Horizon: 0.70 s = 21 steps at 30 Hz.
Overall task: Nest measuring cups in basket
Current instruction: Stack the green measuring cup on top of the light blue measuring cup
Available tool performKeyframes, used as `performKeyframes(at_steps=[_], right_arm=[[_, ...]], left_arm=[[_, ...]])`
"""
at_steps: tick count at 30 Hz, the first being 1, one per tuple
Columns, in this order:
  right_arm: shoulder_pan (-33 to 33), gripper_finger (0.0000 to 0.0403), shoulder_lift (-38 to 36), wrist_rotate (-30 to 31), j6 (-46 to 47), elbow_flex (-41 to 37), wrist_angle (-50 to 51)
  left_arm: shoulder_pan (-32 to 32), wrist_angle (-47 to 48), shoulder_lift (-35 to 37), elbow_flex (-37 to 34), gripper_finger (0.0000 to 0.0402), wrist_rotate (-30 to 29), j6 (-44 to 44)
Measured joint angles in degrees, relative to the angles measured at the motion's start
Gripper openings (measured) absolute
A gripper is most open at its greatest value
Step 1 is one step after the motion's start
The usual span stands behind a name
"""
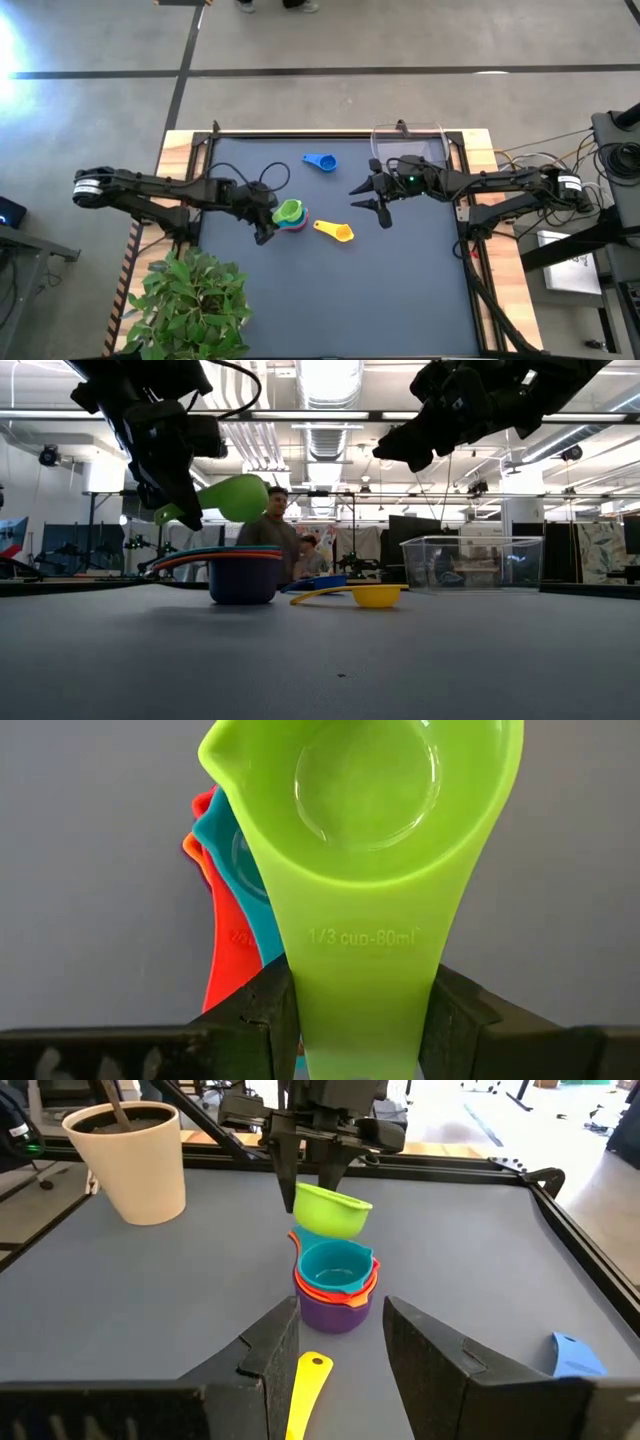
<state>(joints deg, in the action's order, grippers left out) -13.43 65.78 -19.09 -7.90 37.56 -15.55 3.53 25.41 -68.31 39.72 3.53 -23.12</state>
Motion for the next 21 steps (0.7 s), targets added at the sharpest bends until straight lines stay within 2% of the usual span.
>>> performKeyframes(at_steps=[6,14,21], right_arm=[[0.0,0.0137,0.0,0.04,0.05,-0.72,0.03],[0.0,0.0137,0.0,0.07,0.58,-0.92,-0.09],[0.0,0.0137,0.0,0.07,0.52,-0.92,-0.11]], left_arm=[[-0.01,-2.0,-0.95,0.0,0.0128,-0.04,0.44],[-0.02,-2.49,-8.55,0.0,0.0149,0.02,3.0],[0.0,-2.17,-11.6,1.22,0.0158,0.03,2.06]])
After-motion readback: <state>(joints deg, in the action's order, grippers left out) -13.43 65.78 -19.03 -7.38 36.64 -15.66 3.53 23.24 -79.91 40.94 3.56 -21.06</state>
